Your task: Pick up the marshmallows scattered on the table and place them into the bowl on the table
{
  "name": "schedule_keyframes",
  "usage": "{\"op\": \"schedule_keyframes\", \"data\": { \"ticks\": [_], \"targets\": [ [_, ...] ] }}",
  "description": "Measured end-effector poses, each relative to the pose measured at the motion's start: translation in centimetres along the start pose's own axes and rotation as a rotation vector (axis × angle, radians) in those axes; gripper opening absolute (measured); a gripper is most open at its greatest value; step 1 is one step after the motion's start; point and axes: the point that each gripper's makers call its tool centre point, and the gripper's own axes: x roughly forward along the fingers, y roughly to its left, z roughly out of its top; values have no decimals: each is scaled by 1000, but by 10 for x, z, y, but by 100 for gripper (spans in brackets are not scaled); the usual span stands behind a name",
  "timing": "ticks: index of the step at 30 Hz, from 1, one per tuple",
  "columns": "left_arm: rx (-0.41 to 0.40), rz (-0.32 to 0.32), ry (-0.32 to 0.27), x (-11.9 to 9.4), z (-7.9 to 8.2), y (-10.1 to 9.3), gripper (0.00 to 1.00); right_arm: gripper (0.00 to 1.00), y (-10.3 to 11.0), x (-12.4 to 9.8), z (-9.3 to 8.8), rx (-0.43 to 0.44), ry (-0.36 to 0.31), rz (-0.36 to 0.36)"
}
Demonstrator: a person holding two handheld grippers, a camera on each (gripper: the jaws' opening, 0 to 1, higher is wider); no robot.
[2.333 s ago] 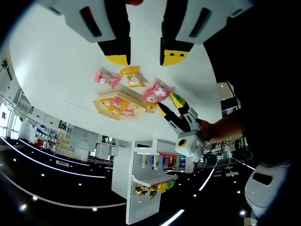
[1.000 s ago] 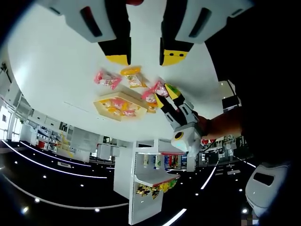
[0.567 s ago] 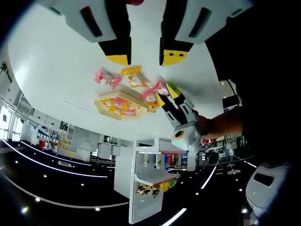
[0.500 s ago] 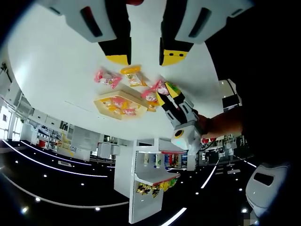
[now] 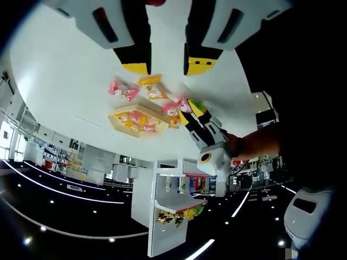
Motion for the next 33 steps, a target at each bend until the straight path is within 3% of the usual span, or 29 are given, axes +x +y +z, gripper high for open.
{"op": "schedule_keyframes", "data": {
  "ticks": [33],
  "targets": [
    [-11, 50, -46, -22, 25, 22, 21, 24, 4, 3, 1, 1, 3, 9]
  ]
}}
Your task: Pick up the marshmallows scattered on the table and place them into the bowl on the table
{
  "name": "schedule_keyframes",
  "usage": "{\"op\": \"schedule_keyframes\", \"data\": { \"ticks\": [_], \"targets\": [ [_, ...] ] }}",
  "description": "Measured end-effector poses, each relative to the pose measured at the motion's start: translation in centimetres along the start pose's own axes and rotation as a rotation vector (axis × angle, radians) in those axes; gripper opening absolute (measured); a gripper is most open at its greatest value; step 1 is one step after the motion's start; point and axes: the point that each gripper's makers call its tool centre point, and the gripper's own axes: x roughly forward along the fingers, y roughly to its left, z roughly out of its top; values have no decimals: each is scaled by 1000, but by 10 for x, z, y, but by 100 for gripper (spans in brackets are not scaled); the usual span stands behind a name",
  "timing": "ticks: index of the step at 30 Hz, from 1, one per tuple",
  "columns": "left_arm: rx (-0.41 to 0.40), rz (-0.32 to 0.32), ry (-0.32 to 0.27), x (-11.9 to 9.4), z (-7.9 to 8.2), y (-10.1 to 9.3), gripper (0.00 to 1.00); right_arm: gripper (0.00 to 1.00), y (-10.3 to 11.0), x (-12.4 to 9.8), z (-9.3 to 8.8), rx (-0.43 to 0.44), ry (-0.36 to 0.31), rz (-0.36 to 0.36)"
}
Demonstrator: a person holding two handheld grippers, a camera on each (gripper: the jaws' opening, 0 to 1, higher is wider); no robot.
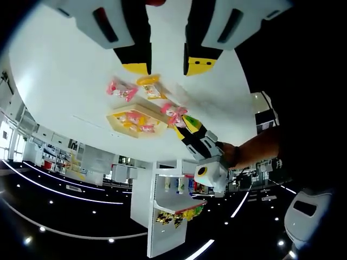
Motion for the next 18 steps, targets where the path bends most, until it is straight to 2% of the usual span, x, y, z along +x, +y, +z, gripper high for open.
{"op": "schedule_keyframes", "data": {
  "ticks": [9, 13, 18],
  "targets": [
    [-12, -1, -13, 1, 6, 4, 21, 24, -1, 0, -1, 5, 1, -3],
    [-12, 18, -25, 1, 12, 9, 21, 24, 0, 1, -2, 3, 3, 2],
    [1, 13, -29, -2, 17, 6, 21, 24, -2, -1, -3, 5, 3, -2]
  ]
}}
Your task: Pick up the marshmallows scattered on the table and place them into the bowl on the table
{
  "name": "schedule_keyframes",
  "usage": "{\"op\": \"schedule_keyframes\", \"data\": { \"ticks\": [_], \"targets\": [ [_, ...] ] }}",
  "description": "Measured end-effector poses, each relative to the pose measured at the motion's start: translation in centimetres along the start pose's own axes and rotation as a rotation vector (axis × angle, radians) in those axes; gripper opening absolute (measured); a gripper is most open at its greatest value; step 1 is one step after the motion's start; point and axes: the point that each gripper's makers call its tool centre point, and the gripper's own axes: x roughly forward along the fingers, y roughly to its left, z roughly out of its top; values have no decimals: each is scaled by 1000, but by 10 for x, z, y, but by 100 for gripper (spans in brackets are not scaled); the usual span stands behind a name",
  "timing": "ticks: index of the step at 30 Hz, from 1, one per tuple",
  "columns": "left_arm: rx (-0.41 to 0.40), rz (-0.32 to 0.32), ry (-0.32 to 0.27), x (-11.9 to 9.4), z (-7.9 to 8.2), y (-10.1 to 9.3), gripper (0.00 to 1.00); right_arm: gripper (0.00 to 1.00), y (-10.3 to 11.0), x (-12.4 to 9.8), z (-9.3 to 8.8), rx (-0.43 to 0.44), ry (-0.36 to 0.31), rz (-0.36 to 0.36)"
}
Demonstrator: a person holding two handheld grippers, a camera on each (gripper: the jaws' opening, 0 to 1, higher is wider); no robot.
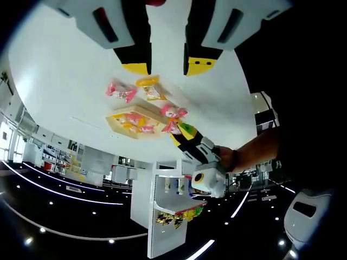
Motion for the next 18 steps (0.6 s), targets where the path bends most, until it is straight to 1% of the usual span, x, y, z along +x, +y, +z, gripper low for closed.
{"op": "schedule_keyframes", "data": {
  "ticks": [10, 18],
  "targets": [
    [-4, 18, -26, -5, 11, 10, 21, 24, 3, 1, -1, 0, -1, 7],
    [-10, 25, -43, -4, 18, 20, 21, 24, 2, 0, -1, 2, 2, 2]
  ]
}}
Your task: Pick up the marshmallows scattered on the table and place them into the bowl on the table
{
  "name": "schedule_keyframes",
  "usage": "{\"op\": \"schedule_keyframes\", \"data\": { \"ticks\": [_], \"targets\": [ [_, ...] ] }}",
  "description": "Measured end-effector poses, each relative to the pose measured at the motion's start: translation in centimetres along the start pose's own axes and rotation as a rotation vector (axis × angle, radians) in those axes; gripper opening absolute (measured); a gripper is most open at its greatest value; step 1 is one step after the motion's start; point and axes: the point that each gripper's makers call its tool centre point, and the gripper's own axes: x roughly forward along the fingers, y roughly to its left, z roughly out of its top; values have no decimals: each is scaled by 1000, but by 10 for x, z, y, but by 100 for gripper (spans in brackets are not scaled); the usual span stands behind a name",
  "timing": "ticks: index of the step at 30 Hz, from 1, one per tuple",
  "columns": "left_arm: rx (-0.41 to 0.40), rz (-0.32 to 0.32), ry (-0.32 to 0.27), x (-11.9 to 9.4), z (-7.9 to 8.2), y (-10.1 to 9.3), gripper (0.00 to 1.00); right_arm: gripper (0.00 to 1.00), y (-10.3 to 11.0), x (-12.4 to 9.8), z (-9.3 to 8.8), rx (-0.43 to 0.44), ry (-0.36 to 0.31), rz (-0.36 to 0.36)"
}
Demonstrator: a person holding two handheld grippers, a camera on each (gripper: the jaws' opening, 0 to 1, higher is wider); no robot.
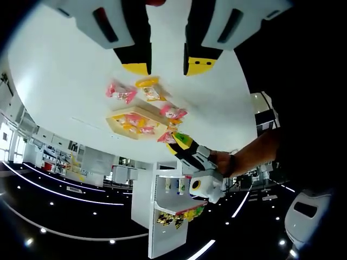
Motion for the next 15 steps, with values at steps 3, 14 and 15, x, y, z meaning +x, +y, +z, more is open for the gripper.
{"op": "schedule_keyframes", "data": {
  "ticks": [3, 14, 15],
  "targets": [
    [8, 3, 1, 2, 4, 0, 21, 24, 0, -1, 0, -1, 1, 1],
    [11, 12, -5, 5, 11, 11, 21, 24, -2, 0, 0, 1, 5, -1],
    [10, 12, -6, 5, 12, 12, 21, 24, -3, 0, 0, 0, 5, -1]
  ]
}}
